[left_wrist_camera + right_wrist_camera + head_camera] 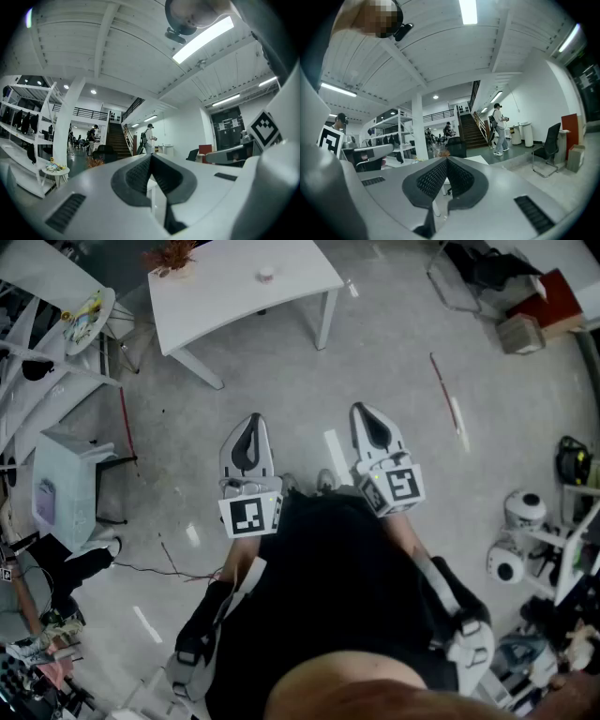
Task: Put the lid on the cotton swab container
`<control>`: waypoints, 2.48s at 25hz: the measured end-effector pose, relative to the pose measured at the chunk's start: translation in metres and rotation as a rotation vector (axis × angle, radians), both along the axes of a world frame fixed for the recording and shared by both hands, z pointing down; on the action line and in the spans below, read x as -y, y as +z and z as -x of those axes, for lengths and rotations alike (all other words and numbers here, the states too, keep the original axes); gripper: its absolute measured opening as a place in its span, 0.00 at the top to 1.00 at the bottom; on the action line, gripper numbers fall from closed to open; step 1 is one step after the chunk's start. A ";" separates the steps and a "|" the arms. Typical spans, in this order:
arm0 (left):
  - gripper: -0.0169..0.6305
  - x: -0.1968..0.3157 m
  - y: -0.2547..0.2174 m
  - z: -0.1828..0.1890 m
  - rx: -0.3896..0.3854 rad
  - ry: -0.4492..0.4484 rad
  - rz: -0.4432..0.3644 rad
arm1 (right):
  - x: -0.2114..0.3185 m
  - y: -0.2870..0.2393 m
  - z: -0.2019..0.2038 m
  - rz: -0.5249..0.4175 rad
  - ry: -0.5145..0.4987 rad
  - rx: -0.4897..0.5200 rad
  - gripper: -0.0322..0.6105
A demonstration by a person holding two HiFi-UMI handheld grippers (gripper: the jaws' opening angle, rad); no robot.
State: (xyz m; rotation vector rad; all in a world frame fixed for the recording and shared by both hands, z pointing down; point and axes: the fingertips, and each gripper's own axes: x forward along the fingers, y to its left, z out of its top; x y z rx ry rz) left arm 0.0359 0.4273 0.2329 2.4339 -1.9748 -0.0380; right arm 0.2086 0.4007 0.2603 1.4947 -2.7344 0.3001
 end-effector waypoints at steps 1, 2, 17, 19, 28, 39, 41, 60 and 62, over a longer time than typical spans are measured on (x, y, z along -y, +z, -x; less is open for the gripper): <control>0.97 0.001 -0.001 0.000 -0.001 -0.001 0.000 | 0.001 0.000 -0.001 -0.001 0.001 -0.003 0.94; 0.97 0.001 -0.001 -0.001 -0.002 -0.002 0.000 | 0.001 0.000 -0.002 0.000 0.002 -0.004 0.94; 0.97 0.002 0.002 0.001 -0.004 0.001 0.001 | 0.001 0.002 -0.004 -0.015 0.015 0.008 0.94; 0.97 0.002 0.003 0.002 -0.003 0.002 0.003 | 0.005 0.010 -0.008 -0.019 0.024 0.011 0.94; 0.97 0.001 0.010 0.010 -0.013 0.017 0.017 | 0.006 0.029 0.016 0.032 -0.032 -0.014 0.73; 0.97 -0.002 0.021 0.039 -0.039 0.052 0.022 | 0.004 0.034 0.047 0.031 -0.004 -0.014 0.73; 0.97 -0.005 0.027 0.044 -0.040 0.062 0.035 | 0.003 0.036 0.053 0.032 0.003 -0.013 0.73; 0.97 0.119 0.048 0.058 -0.010 0.026 0.068 | 0.143 0.056 0.073 0.042 -0.037 0.014 0.73; 0.97 0.148 0.046 0.058 -0.002 0.018 0.064 | 0.175 0.054 0.075 0.036 -0.056 0.019 0.73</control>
